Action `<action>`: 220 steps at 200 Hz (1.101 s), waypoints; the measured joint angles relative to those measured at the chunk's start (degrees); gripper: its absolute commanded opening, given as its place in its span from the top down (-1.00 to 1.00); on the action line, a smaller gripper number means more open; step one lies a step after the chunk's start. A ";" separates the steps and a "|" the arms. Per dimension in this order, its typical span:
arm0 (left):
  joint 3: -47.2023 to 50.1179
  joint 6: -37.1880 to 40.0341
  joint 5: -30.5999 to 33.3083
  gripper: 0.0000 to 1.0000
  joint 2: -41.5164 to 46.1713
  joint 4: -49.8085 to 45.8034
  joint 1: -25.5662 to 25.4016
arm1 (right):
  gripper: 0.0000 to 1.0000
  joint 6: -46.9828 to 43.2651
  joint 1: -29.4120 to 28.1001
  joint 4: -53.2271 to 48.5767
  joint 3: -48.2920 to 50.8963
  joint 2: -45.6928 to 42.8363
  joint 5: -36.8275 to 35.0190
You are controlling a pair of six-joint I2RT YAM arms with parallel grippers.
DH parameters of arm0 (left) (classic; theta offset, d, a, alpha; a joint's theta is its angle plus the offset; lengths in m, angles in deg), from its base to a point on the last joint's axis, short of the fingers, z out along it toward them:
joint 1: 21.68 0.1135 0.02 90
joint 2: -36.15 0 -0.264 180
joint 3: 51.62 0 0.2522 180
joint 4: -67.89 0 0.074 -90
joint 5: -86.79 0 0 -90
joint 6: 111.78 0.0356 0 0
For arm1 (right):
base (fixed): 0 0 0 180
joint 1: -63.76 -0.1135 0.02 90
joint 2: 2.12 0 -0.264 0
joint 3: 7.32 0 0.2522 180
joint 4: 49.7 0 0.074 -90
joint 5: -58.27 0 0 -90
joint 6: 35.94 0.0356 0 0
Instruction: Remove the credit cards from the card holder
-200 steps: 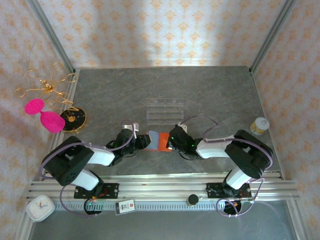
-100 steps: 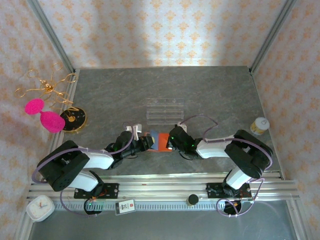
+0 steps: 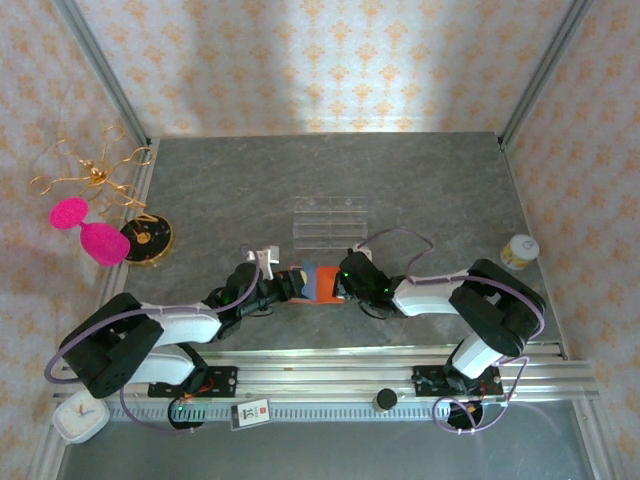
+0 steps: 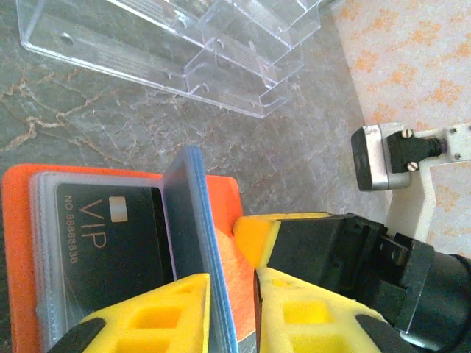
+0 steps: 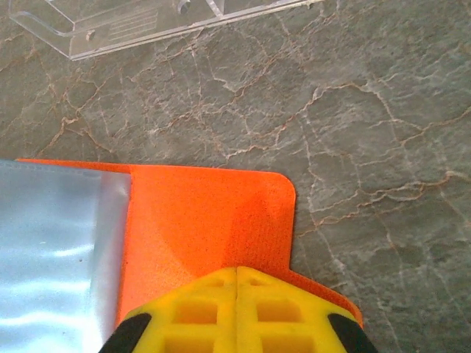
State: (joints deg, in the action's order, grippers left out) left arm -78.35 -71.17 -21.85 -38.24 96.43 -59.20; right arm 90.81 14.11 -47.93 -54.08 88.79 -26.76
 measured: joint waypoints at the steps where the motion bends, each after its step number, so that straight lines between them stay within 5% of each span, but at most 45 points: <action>1: 0.00 -0.04 0.02 0.74 0.07 -0.04 0.00 | 1.00 0.00 0.00 0.00 0.00 0.02 0.00; 14: 0.00 0.39 0.28 0.87 0.28 -0.63 0.00 | 1.00 -0.07 0.00 0.02 0.00 0.02 0.07; 58: -0.07 0.85 0.90 0.86 -0.76 -1.29 0.00 | 0.94 -0.85 0.26 0.66 0.00 0.22 1.09; 112: -0.15 0.85 0.90 0.86 -2.64 -1.29 0.00 | 0.11 -2.89 0.31 5.44 1.07 -0.74 7.78; 178: -0.17 0.83 0.85 0.86 -4.50 -1.33 0.00 | 0.05 -2.84 0.31 6.56 1.14 -1.09 8.57; 220: -0.59 0.83 0.68 0.86 -4.50 -1.36 0.00 | -0.16 -1.70 0.31 6.47 4.46 -5.49 7.13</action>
State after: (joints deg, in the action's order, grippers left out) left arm -78.94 -70.34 -21.17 -42.74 95.08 -59.20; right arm 89.10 14.42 -41.46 -49.62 83.31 -19.64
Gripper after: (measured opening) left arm 0.069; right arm 0.548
